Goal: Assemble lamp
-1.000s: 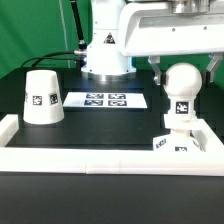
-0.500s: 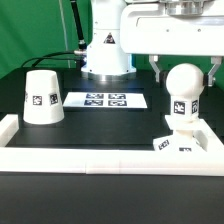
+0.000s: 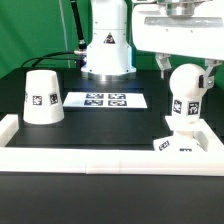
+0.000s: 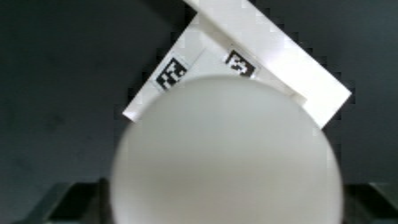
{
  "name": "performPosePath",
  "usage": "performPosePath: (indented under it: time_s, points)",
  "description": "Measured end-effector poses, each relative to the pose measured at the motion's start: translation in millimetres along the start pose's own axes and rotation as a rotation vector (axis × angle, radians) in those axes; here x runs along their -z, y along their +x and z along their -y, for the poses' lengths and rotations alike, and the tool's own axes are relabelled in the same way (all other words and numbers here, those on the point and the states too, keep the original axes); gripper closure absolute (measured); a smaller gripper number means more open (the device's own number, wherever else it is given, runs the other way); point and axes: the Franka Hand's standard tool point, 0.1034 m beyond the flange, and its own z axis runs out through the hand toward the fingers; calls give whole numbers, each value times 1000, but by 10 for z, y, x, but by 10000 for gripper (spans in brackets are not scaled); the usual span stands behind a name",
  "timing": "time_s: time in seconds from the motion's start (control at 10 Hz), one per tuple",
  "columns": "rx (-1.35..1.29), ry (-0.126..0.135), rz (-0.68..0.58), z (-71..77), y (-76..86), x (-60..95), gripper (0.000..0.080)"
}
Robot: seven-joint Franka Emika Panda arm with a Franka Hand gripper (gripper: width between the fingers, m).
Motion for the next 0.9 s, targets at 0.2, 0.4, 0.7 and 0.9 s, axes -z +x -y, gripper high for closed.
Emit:
performPosePath:
  time_s: [0.2, 0.4, 0.7, 0.9]
  points:
    - [56, 0, 0, 0, -1, -2, 105]
    - [214, -9, 5, -10, -13, -13, 101]
    - [441, -8, 6, -11, -11, -13, 101]
    - [600, -10, 5, -11, -12, -15, 101]
